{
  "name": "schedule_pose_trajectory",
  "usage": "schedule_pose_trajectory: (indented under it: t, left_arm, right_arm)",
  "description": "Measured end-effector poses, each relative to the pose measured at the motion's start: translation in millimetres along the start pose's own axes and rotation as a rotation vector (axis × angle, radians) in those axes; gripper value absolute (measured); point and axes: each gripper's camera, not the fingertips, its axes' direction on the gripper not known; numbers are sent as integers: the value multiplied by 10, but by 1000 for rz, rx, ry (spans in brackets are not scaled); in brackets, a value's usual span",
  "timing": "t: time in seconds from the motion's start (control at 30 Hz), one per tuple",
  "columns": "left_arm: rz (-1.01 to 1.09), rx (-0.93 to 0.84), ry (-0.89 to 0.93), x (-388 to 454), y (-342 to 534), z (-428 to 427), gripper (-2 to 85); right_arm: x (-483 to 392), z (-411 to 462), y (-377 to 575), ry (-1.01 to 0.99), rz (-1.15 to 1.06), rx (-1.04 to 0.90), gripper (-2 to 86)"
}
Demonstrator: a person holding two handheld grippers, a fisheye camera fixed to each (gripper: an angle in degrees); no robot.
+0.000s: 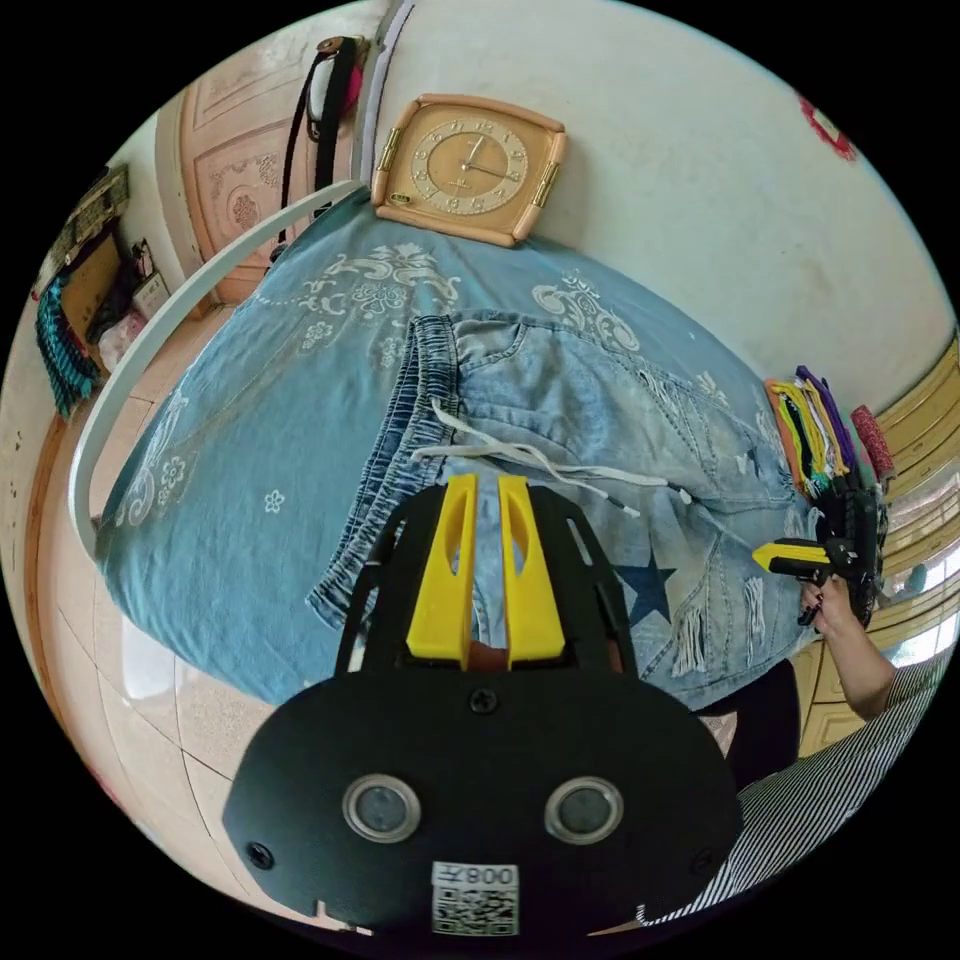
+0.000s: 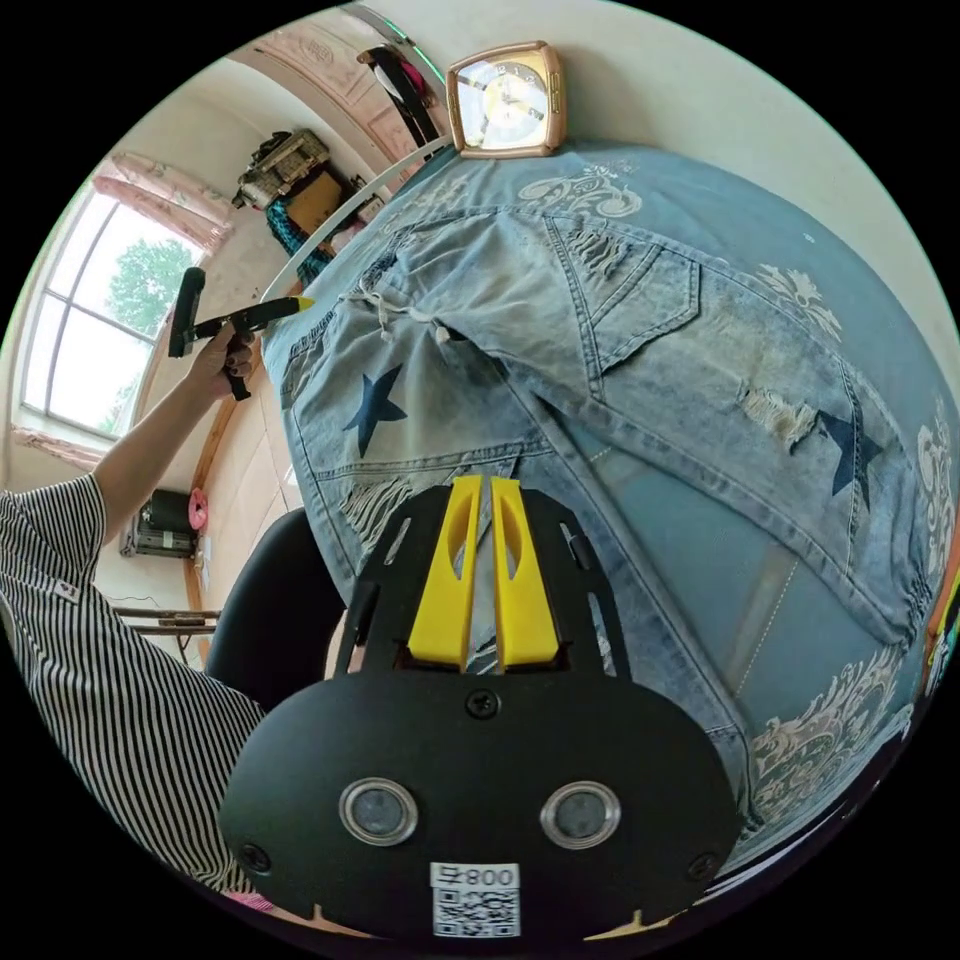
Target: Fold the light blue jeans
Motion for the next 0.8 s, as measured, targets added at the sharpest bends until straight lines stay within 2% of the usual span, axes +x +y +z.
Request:
schedule_pose_trajectory:
  t: [0.33,0.7,0.8]
  left_arm:
    - [110,-100,-126,-12,-1312,545,81]
    - [190,-105,-219,42,-2202,826,99]
    - [235,-166,-256,80,-2340,974,108]
  right_arm:
    - [296,-303,-959,84,-70,27,71]
    - [307,-677,-1910,292,-167,22,88]
    - [326,-698,-2084,311,-175,-20,97]
